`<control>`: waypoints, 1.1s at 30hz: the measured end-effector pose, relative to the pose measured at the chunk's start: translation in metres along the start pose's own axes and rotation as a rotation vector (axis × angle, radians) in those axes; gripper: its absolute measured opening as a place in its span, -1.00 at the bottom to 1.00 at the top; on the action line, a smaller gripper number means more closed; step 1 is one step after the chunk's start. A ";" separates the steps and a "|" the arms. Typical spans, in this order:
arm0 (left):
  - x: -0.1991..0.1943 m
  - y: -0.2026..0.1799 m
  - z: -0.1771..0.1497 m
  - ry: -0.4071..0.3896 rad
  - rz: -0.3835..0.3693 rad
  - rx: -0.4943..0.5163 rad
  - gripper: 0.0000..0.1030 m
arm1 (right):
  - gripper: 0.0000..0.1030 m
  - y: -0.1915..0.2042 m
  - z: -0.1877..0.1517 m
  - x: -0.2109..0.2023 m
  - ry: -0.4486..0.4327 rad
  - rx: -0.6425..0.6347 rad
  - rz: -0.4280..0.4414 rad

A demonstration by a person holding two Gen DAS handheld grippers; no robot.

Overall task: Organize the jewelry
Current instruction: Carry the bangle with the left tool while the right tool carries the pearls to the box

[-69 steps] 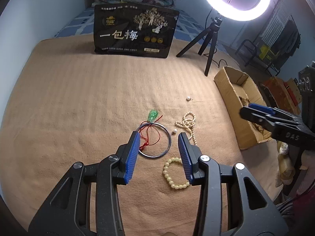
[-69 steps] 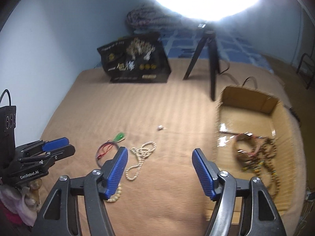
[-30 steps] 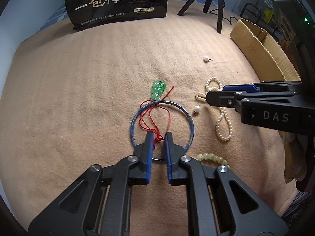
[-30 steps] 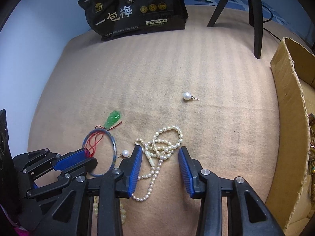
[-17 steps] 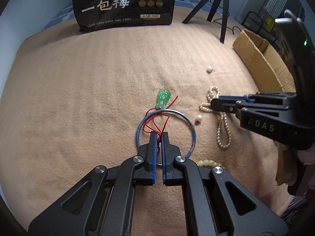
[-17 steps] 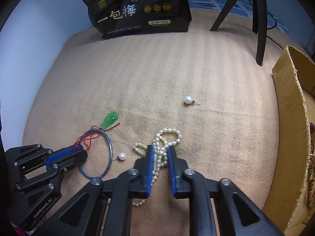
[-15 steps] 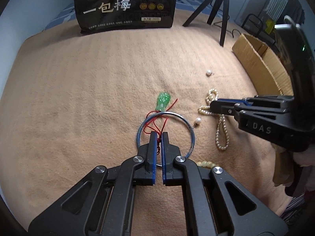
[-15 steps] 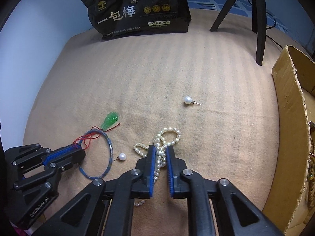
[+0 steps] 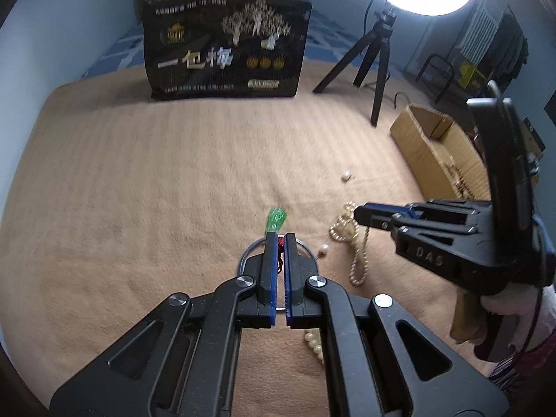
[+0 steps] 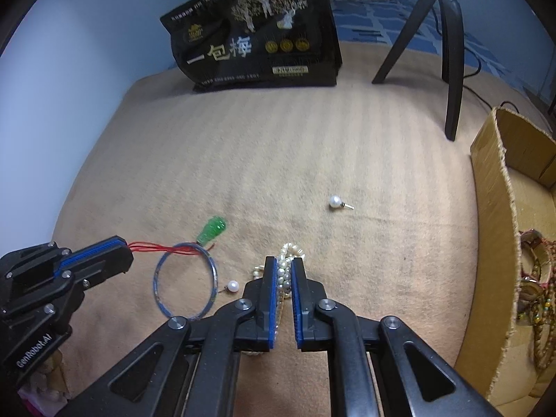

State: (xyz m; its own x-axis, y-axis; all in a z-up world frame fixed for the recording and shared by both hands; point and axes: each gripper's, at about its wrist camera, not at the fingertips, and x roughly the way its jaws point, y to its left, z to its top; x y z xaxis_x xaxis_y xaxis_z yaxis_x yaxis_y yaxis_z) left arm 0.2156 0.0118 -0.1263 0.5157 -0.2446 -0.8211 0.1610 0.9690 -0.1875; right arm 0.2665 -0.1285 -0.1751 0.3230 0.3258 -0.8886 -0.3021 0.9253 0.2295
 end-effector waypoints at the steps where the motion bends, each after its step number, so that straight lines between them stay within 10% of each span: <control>1: -0.003 -0.001 0.002 -0.009 -0.003 -0.001 -1.00 | -0.90 0.000 0.001 -0.003 -0.005 -0.002 -0.001; 33: -0.074 -0.027 0.018 -0.169 -0.081 0.007 -1.00 | -0.90 -0.008 0.007 -0.071 -0.139 -0.005 -0.002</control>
State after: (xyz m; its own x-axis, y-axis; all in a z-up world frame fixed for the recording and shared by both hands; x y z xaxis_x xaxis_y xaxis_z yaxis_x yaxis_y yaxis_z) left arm 0.1885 0.0026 -0.0510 0.6347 -0.3253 -0.7010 0.2135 0.9456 -0.2455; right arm 0.2527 -0.1575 -0.1110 0.4451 0.3477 -0.8253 -0.3054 0.9252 0.2251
